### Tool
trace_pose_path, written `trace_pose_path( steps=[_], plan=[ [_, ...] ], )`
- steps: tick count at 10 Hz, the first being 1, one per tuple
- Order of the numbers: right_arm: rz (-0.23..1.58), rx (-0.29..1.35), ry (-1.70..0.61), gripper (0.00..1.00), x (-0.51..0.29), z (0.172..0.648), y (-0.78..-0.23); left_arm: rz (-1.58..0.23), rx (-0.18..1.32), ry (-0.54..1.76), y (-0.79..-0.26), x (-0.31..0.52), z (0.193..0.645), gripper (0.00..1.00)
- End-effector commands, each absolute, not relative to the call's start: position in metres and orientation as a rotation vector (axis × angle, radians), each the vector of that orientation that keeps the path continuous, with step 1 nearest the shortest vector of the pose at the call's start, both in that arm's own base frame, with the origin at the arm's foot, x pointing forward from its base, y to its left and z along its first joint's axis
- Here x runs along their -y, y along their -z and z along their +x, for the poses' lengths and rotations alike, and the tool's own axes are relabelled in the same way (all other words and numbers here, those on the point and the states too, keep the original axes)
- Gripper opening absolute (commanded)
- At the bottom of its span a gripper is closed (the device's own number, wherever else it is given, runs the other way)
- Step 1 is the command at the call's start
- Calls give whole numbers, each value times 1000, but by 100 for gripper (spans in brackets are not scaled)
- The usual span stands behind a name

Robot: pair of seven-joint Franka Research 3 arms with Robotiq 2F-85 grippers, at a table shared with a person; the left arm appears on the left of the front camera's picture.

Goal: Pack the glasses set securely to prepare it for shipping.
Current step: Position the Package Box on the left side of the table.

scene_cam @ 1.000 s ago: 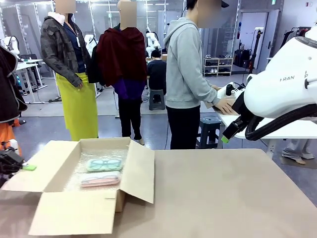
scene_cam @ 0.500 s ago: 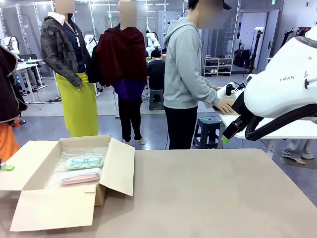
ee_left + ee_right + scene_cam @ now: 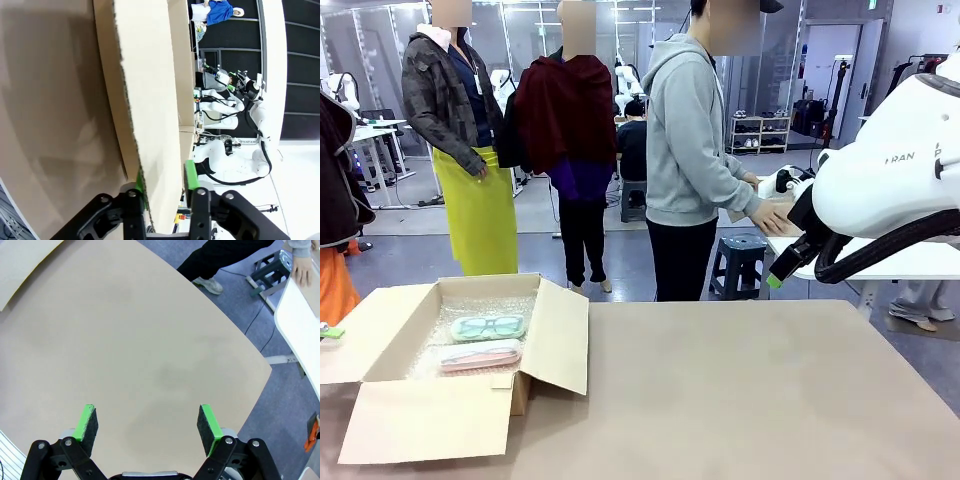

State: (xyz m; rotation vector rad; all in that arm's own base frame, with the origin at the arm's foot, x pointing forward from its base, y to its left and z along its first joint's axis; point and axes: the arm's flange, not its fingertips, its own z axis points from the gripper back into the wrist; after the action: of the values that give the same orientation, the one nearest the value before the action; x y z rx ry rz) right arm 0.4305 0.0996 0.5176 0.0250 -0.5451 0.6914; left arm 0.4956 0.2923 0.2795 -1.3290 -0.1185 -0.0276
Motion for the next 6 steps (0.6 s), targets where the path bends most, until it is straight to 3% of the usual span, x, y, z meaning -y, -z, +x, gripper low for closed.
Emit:
trace_pose_path(
  steps=[1,2,3,4,6],
  plan=[
    [20,540,-681,100,-102,431,-519,-1292,124,28,-291,-301,490,62],
    [20,540,-681,100,-102,431,-519,-1248,138,8,-294,-307,489,82],
    [20,540,-681,100,-102,431,-519,-1171,160,-16,-300,-316,487,88],
    [20,540,-681,100,-102,431,-519,-1126,192,-32,-309,-325,485,100],
    [20,540,-681,100,-102,431,-519,-1100,272,-8,-341,-337,475,100]
  ],
)
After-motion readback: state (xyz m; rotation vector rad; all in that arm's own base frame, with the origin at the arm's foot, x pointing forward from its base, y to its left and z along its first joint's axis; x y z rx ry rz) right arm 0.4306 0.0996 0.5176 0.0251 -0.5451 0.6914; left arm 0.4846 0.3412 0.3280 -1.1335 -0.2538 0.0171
